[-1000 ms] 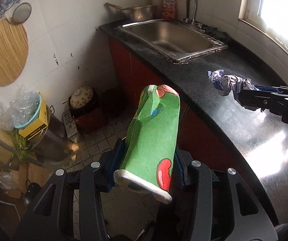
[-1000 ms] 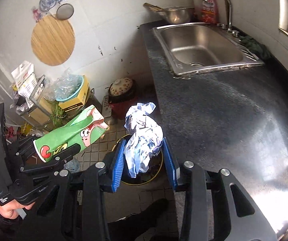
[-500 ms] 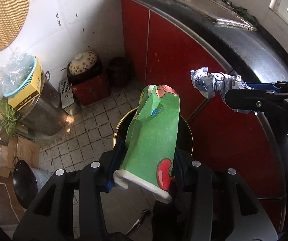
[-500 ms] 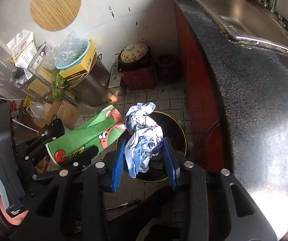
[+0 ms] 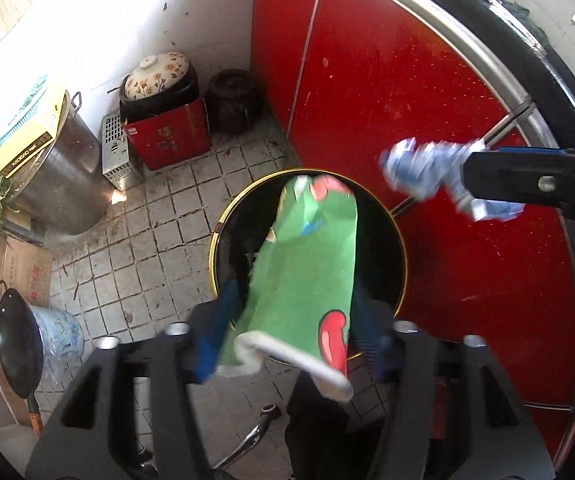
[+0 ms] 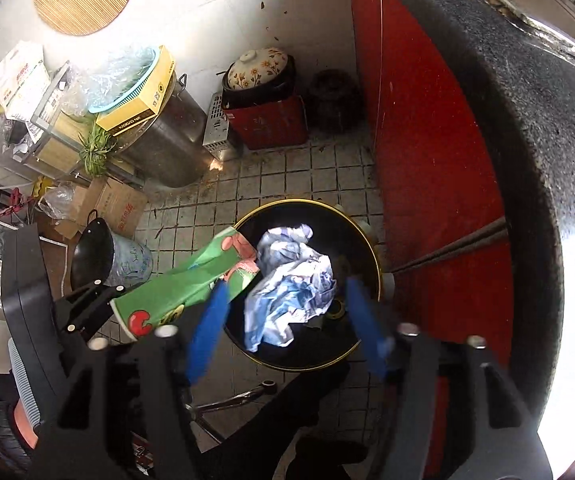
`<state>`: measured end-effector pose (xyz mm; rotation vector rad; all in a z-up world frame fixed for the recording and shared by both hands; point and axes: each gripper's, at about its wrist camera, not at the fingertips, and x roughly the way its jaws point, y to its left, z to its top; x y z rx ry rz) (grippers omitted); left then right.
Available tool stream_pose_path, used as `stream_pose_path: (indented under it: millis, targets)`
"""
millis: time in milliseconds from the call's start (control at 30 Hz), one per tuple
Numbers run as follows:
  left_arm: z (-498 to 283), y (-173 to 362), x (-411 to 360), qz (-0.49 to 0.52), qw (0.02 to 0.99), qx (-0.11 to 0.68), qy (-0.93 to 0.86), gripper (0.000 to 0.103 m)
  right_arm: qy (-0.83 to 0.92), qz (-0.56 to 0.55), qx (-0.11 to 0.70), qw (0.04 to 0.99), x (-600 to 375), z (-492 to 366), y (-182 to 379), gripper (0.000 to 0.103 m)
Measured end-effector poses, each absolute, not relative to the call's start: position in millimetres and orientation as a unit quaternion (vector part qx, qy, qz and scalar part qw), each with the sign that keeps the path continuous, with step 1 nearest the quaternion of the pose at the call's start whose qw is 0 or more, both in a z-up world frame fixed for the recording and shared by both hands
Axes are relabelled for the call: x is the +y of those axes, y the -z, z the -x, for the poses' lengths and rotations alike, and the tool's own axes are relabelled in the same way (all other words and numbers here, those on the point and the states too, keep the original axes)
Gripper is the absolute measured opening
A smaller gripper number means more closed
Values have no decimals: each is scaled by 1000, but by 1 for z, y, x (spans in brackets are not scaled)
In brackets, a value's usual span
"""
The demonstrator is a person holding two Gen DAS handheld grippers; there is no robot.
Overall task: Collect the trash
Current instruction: 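Carry carton and crumpled paper to the black bin and release both inside, then return both open tools to the toothpaste tube, cup and lid on the counter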
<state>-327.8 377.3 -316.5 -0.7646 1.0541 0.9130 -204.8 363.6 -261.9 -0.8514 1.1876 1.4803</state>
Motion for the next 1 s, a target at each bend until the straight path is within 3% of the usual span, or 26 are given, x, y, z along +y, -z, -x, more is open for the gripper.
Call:
stream_pose_path:
  millis: [33,467,767,1000]
  targets:
    - [328,317,377,341,699,471,-417,80,-615,349,491,509,363,203,260,79]
    - [323,296,372,323,709,471,-413,80,-633,327,485,507,356,199,228,80]
    - [277,198,347,221,747,465,-420,93,-621,233,448,600,277,136,122,85]
    - [176,131,286,155,823,449,-313,93,-518,167,420,726,150,35,61,86]
